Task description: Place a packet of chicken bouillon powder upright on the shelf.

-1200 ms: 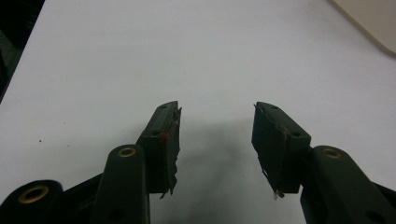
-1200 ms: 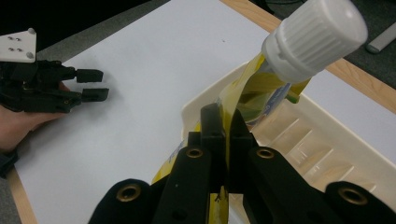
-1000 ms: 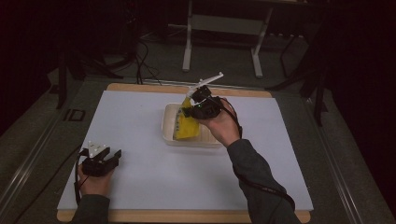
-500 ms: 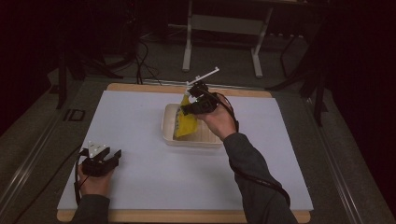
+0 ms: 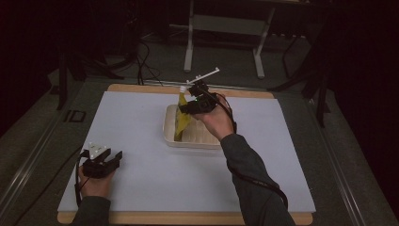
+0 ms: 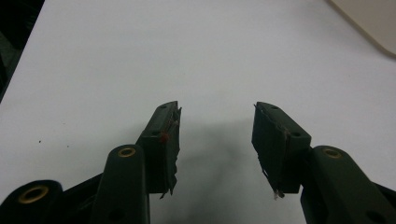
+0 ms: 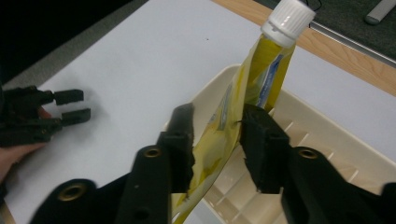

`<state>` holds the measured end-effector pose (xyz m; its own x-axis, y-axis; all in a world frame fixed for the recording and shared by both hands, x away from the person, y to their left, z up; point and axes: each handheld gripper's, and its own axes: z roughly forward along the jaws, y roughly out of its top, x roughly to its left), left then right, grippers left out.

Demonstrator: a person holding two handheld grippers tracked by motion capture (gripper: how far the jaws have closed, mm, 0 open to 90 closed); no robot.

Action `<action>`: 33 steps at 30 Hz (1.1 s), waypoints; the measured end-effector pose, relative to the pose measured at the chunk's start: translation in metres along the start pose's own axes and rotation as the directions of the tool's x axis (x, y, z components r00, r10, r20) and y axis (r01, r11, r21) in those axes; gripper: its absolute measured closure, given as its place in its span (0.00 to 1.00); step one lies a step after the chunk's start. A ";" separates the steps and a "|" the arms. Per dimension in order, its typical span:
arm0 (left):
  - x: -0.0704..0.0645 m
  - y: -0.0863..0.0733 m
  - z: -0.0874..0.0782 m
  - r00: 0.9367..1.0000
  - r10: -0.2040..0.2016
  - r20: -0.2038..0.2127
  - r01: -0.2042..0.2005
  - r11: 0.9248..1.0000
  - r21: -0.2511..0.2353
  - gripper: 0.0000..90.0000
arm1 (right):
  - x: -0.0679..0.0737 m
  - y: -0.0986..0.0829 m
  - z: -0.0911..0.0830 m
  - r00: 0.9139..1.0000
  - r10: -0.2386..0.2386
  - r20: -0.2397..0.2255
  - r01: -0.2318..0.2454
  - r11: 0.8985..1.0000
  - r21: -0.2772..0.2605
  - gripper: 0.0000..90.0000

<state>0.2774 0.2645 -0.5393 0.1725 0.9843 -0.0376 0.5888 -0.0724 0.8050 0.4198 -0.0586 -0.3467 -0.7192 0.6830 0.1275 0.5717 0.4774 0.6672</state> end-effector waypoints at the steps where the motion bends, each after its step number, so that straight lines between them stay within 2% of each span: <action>1: 0.000 0.000 0.000 1.000 -0.001 0.000 0.001 1.000 0.000 0.57 | -0.001 0.000 -0.001 1.000 0.008 -0.001 -0.008 1.000 -0.005 0.69; 8: 0.000 0.000 0.000 1.000 0.001 -0.001 -0.001 1.000 0.002 0.57 | -0.008 -0.003 -0.011 0.999 0.035 -0.005 -0.035 0.999 -0.040 0.60; 12: 0.000 0.000 0.000 1.000 0.001 -0.002 -0.001 1.000 0.003 0.57 | -0.008 -0.004 -0.016 0.999 0.036 -0.010 -0.037 0.998 -0.055 0.59; 14: 0.000 0.000 0.000 1.000 0.002 -0.001 -0.002 1.000 0.003 0.56 | -0.008 -0.005 -0.024 0.999 0.035 -0.012 -0.036 0.996 -0.078 0.58; 19: 0.000 0.000 0.000 1.000 0.001 -0.001 -0.001 1.000 0.003 0.56 | -0.009 -0.007 -0.030 0.999 0.028 -0.018 -0.029 0.996 -0.086 0.57; 33: 0.000 0.000 0.000 1.000 -0.002 -0.007 0.002 1.000 -0.002 0.56 | -0.025 -0.025 -0.054 0.999 0.048 -0.017 -0.049 0.990 -0.133 0.58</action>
<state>0.2772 0.2644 -0.5393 0.1658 0.9855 -0.0352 0.5877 -0.0701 0.8060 0.4025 -0.1178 -0.3270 -0.6977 0.6955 0.1715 0.5488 0.3651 0.7520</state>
